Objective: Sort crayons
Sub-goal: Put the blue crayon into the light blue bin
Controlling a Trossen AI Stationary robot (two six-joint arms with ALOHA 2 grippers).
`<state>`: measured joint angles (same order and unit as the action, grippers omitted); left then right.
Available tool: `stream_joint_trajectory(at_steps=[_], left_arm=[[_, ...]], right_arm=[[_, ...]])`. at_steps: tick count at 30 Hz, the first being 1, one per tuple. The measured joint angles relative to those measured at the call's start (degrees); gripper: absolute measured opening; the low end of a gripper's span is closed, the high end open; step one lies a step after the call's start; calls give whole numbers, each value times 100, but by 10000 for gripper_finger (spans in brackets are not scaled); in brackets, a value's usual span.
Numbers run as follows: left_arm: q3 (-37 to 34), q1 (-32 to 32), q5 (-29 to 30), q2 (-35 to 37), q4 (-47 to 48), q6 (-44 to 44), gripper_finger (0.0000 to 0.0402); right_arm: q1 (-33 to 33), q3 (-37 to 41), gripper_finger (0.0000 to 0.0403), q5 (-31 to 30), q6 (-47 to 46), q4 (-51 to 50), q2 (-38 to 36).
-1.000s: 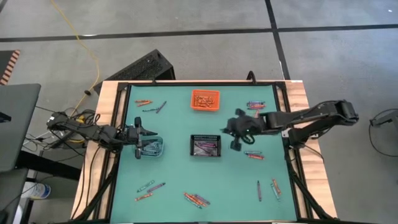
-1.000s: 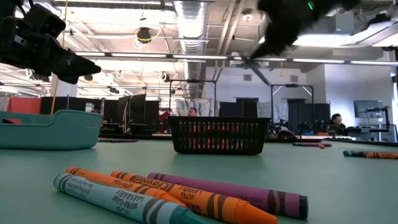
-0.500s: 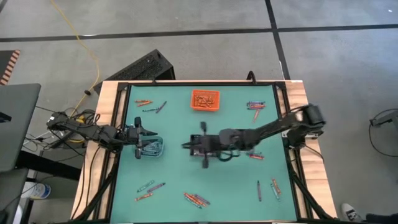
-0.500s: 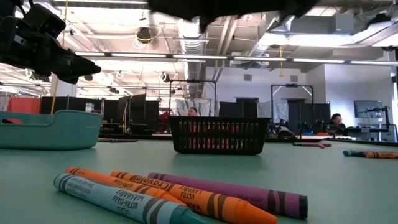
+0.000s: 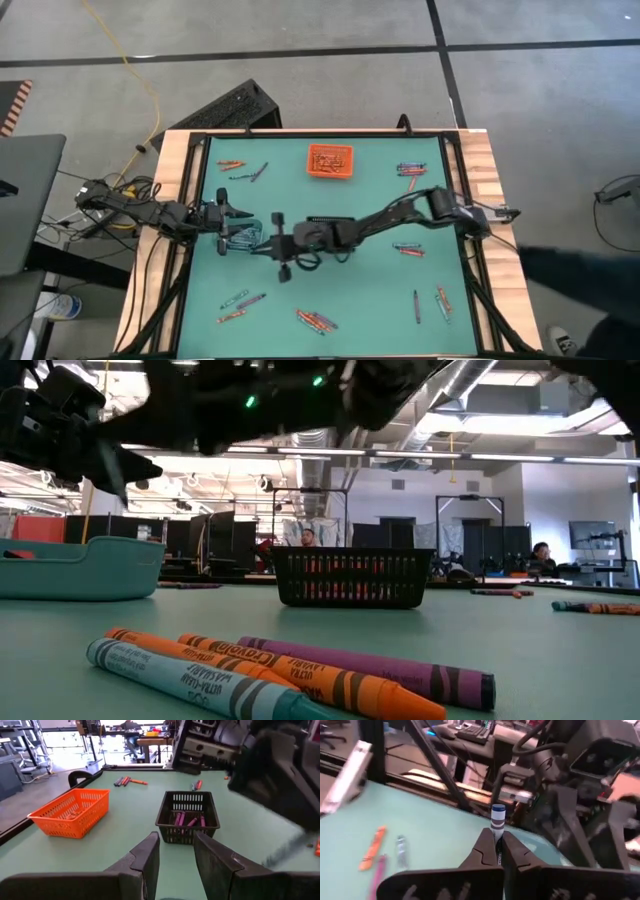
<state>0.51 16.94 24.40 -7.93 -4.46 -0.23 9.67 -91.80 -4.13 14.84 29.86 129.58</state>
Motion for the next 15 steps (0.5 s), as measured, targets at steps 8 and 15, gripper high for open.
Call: stream_joint_trajectory(at_steps=[8, 15], left_arm=[[2, 1, -1, -2, 0, 0, 111], [2, 0, 0, -3, 4, 0, 111]], right_arm=[[9, -1036, 1, -32, 1073, -161, 877], [-124, -1318, 15, -451, 1035, -621, 1044]])
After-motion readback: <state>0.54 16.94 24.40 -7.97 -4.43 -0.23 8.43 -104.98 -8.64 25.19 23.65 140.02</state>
